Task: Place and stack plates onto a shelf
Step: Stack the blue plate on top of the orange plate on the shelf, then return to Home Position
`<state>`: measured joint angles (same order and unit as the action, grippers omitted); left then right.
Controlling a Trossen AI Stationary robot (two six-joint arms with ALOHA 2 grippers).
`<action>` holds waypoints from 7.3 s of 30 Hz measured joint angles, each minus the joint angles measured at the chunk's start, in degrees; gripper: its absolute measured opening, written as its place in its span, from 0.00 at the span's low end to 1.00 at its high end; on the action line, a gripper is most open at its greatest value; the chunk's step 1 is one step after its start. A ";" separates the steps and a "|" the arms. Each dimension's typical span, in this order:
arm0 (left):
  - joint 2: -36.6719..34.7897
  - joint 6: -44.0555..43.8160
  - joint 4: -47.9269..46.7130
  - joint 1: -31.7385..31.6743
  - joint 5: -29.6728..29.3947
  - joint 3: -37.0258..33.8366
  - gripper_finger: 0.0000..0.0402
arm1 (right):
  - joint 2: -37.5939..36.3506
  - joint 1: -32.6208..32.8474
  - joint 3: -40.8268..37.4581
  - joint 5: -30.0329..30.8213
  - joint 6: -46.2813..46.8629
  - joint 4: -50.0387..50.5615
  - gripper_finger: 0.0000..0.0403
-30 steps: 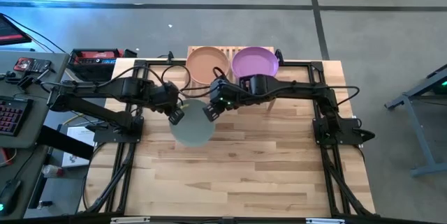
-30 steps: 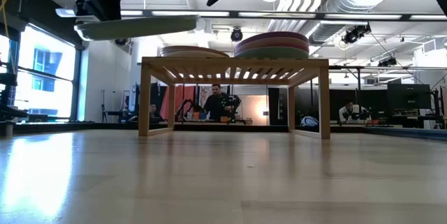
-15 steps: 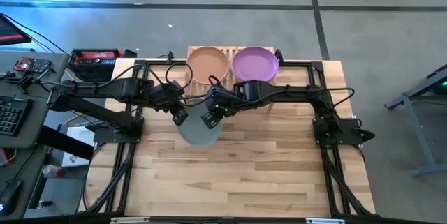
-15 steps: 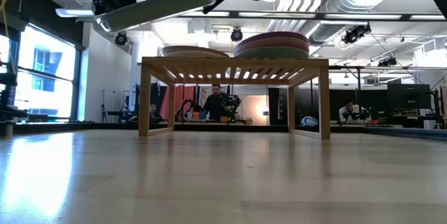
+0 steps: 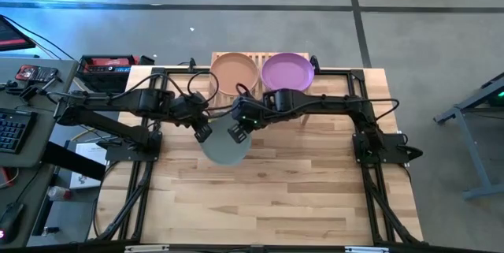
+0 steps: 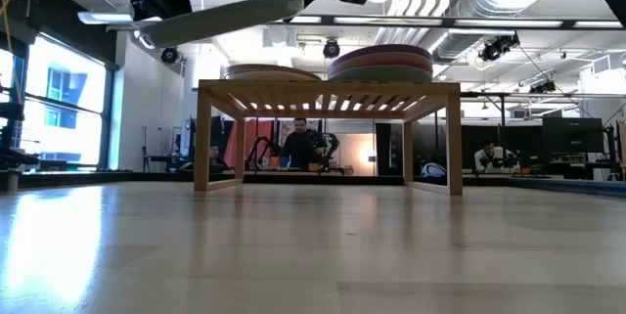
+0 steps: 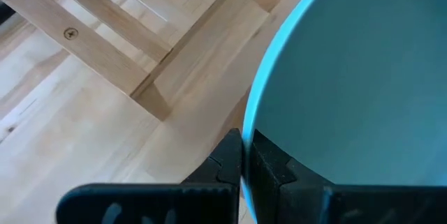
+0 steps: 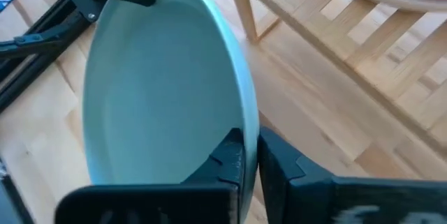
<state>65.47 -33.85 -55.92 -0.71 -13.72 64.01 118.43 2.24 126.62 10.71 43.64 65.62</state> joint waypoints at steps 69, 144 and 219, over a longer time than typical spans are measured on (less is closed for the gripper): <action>-8.33 -1.93 10.45 -19.46 7.04 0.00 0.28 | -0.13 -26.66 5.96 -21.27 -38.38 -0.08 0.00; -8.24 1.09 8.78 -19.89 4.18 -0.02 0.28 | 5.90 -35.39 7.94 -21.89 -32.35 -8.01 0.22; -45.29 24.86 58.78 10.97 8.77 -48.14 0.28 | -11.82 -5.14 7.46 -9.86 -22.89 -7.71 0.23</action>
<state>20.18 -8.99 2.86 10.26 -4.94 15.87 106.61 -2.89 134.08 0.84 20.75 57.91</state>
